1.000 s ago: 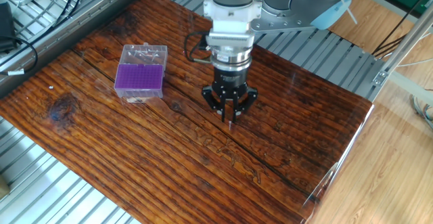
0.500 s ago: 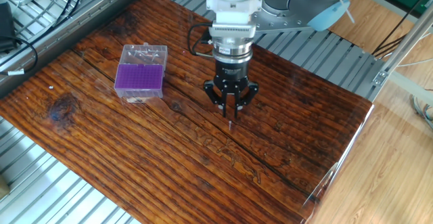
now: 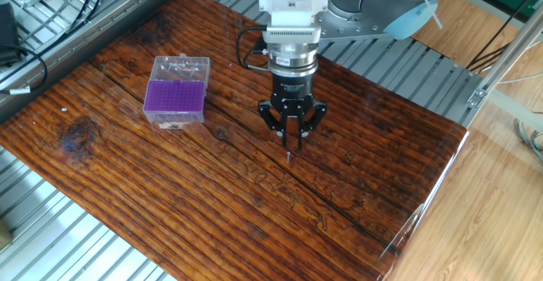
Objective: Insert a small pipette tip into the holder for small pipette tips
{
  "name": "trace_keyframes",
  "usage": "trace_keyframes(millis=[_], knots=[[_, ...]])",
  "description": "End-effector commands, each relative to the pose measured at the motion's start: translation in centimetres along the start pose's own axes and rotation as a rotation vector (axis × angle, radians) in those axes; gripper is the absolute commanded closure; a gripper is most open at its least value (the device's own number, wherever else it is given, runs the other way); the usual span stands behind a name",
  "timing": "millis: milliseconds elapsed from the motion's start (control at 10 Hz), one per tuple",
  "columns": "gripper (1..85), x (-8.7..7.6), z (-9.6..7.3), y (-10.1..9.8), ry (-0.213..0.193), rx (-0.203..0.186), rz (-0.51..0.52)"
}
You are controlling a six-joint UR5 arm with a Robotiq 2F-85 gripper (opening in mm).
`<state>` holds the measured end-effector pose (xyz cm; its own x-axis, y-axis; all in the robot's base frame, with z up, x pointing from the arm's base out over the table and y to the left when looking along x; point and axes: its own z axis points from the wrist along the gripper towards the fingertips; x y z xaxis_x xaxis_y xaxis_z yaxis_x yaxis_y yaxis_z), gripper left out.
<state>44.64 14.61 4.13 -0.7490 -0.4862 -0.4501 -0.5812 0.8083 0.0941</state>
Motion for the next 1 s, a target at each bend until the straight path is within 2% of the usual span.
trace_keyframes(millis=[0, 100, 200, 300, 600, 900], knots=[[52.0, -2.9, -0.4, 1.4, -0.117, -0.059, -0.021], [52.0, -3.7, -0.5, 2.0, -0.145, -0.081, -0.031], [52.3, -3.7, -0.7, 2.3, -0.16, -0.095, -0.046], [52.3, -2.8, -1.0, 2.3, -0.165, -0.108, -0.065], [52.3, 0.1, -1.1, 0.3, -0.129, -0.078, -0.093], [52.3, 1.2, 0.1, -0.5, -0.121, -0.065, -0.091]])
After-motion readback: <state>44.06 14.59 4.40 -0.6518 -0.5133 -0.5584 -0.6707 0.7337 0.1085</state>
